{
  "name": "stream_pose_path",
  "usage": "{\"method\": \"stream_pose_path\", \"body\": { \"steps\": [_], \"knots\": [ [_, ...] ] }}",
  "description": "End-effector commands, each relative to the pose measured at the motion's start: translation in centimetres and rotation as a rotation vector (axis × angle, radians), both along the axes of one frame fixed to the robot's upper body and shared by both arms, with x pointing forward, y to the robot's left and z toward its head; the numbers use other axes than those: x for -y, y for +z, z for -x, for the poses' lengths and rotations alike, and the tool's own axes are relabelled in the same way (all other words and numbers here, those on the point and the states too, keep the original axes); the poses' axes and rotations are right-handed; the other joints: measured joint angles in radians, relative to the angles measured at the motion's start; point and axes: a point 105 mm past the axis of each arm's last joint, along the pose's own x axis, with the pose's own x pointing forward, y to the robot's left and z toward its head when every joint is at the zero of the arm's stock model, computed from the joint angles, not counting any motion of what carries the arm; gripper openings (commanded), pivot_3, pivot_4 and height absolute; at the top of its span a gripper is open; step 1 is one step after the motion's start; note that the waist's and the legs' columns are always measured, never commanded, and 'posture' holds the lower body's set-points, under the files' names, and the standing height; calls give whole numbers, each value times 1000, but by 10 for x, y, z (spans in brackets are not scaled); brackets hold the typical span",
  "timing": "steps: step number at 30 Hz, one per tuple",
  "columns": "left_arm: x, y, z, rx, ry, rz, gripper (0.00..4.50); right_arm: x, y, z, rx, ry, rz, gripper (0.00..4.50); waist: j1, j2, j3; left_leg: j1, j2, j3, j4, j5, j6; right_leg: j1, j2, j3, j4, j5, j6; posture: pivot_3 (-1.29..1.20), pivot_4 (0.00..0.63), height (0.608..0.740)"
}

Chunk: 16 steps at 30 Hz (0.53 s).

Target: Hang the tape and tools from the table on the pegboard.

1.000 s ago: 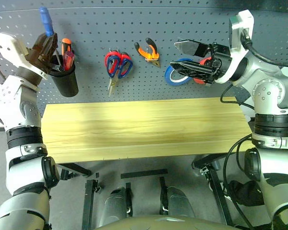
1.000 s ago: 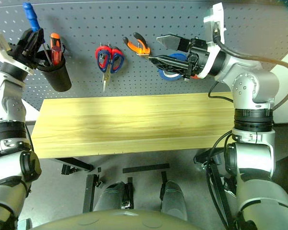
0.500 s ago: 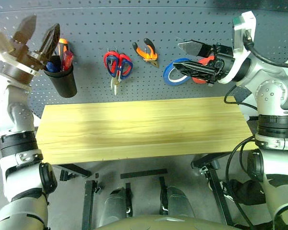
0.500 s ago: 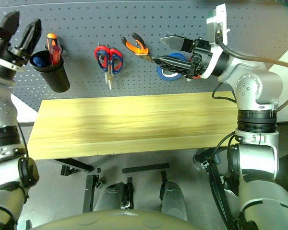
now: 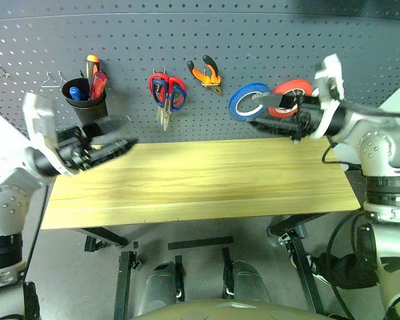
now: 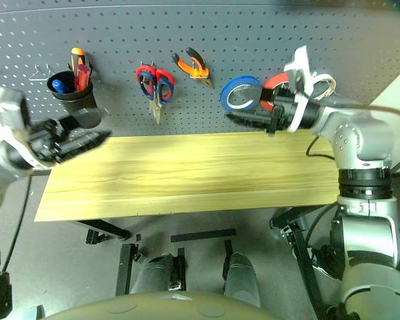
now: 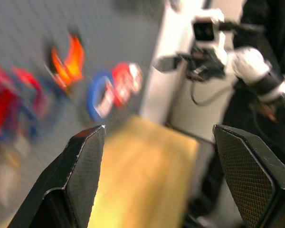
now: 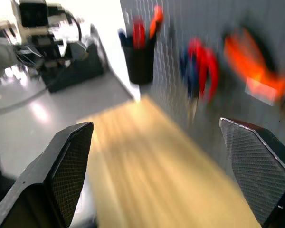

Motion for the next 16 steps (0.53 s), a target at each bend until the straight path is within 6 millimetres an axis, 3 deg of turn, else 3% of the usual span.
{"method": "stream_pose_path", "body": {
  "steps": [1,7,16],
  "knots": [
    [6,-12,0,20,-34,-44,3803,-2,-11,5,37,19,52,4500,-1,1,-1,0,0,0,0,0,0,0,0,0,0,0,0,-16,118,740],
    [4,-37,-1,29,-52,-97,3803,-13,-35,6,26,43,76,4500,-7,1,-1,2,0,1,0,0,0,0,0,1,0,0,0,3,129,740],
    [14,-58,-2,71,-36,-86,3803,-19,-38,5,3,76,79,4500,5,1,-1,4,0,1,0,0,0,4,0,1,-1,0,0,41,143,740]
  ]
}}
